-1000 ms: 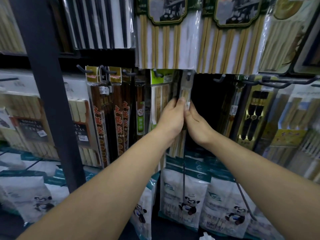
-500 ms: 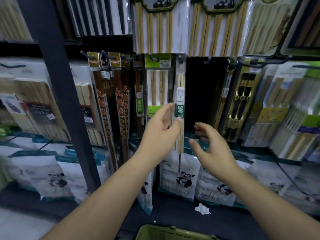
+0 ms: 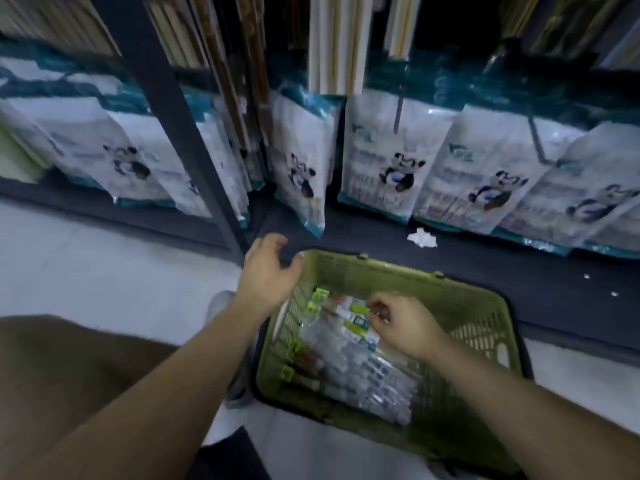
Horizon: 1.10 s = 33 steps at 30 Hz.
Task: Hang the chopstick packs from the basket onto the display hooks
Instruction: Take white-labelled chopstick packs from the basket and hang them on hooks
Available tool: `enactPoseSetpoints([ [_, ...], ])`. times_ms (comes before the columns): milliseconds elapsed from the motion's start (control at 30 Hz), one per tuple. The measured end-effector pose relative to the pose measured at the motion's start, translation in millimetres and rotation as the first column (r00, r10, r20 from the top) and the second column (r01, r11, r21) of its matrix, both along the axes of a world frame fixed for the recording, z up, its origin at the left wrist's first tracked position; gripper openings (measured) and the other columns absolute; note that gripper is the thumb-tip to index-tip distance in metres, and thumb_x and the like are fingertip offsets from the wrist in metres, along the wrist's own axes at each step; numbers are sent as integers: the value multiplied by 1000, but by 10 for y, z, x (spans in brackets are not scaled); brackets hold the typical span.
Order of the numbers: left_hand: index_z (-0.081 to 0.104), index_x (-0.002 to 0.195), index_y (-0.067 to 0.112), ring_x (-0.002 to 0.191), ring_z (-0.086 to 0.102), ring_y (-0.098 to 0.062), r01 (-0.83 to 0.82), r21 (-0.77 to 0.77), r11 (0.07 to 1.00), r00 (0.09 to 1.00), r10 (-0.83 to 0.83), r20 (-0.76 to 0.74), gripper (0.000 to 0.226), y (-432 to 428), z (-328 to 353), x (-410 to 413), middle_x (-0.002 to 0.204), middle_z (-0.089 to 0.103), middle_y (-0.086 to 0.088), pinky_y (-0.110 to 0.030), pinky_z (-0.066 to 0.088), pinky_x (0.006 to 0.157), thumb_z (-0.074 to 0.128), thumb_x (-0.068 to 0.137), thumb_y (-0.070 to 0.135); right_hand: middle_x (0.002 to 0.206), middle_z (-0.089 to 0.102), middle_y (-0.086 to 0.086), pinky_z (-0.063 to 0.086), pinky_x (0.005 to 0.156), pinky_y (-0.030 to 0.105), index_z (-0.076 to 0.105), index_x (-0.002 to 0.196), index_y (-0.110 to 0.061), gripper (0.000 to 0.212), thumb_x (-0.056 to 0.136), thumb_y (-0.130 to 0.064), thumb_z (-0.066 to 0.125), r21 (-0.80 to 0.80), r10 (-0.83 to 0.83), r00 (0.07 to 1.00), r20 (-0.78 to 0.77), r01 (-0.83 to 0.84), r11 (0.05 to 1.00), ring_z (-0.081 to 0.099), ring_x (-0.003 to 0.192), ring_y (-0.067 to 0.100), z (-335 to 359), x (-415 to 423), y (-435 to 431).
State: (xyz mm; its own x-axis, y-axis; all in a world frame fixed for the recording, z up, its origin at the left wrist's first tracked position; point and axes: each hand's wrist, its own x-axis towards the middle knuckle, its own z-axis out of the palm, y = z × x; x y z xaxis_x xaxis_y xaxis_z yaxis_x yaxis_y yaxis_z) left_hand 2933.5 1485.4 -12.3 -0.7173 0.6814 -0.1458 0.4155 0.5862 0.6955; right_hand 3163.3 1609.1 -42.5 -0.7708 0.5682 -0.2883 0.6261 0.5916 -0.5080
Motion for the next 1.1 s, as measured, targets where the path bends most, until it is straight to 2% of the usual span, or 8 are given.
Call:
enactPoseSetpoints([
  [100, 52, 137, 12, 119, 53, -32, -42, -166, 985, 999, 42, -6, 56, -306, -385, 71, 127, 57, -12, -41, 43, 96, 63, 94, 47, 98, 73, 7, 45, 72, 31, 71, 104, -13, 18, 93, -25, 64, -113, 81, 990, 119, -68, 991, 67, 93, 28, -600, 63, -206],
  [167, 52, 134, 19, 101, 59, -24, -54, -223, 973, 998, 60, 23, 56, -484, -571, 131, 113, 67, -4, -36, 43, 77, 59, 92, 55, 101, 71, 8, 49, 74, 31, 71, 106, -13, 21, 94, -29, 64, -182, 92, 978, 187, -58, 982, 66, 93, 28, -917, 95, -287],
  [333, 42, 118, 36, 78, 61, 11, -11, -136, 991, 979, 38, 202, 31, -652, -785, 272, 93, 62, 23, -20, 43, 63, 61, 97, 48, 127, 61, 10, 49, 80, 34, 59, 133, -17, 56, 89, -48, 70, -154, 64, 956, 287, -20, 988, 61, 103, 27, -1356, 130, -375],
  [500, 43, 121, 30, 89, 67, -19, -50, -120, 991, 978, 73, 197, 30, -589, -794, 307, 97, 66, 14, -38, 52, 79, 59, 98, 41, 132, 54, 9, 47, 83, 34, 56, 135, -18, 56, 88, -44, 72, -78, 51, 957, 286, -30, 996, 55, 114, 29, -1477, 133, -428],
  [700, 46, 125, 26, 86, 64, -4, -58, -126, 990, 977, 83, 196, 34, -592, -766, 316, 96, 66, 17, -38, 53, 80, 60, 98, 42, 113, 63, 7, 46, 73, 31, 62, 118, -16, 30, 95, -35, 65, -39, 23, 976, 215, -14, 999, 58, 101, 25, -1477, 110, -454],
  [933, 44, 132, 25, 103, 67, -22, -35, -151, 988, 950, 80, 303, 40, -598, -668, 309, 115, 67, 0, -51, 55, 97, 62, 98, 34, 100, 72, 1, 46, 65, 28, 73, 107, -19, 16, 96, -29, 67, -96, -55, 978, 203, 76, 992, 65, 87, 22, -1380, 89, -367],
  [1000, 40, 145, 14, 123, 54, -29, -29, -170, 985, 996, 43, 77, 57, -596, -627, 328, 134, 54, -11, -50, 45, 108, 64, 96, 28, 84, 69, -5, 42, 58, 25, 71, 94, -25, 5, 94, -29, 69, -150, -147, 978, 150, 169, 974, 66, 78, 20, -1257, 66, -300],
  [1100, 50, 137, 5, 117, 52, -30, 1, -45, 999, 969, -12, -246, 46, -545, -466, 398, 129, 53, -13, -48, 46, 100, 63, 96, 23, 80, 70, -10, 50, 68, 26, 74, 92, -25, 7, 88, -29, 78, -385, -320, 947, -5, 294, 875, 68, 76, 12, -970, -104, -178],
])
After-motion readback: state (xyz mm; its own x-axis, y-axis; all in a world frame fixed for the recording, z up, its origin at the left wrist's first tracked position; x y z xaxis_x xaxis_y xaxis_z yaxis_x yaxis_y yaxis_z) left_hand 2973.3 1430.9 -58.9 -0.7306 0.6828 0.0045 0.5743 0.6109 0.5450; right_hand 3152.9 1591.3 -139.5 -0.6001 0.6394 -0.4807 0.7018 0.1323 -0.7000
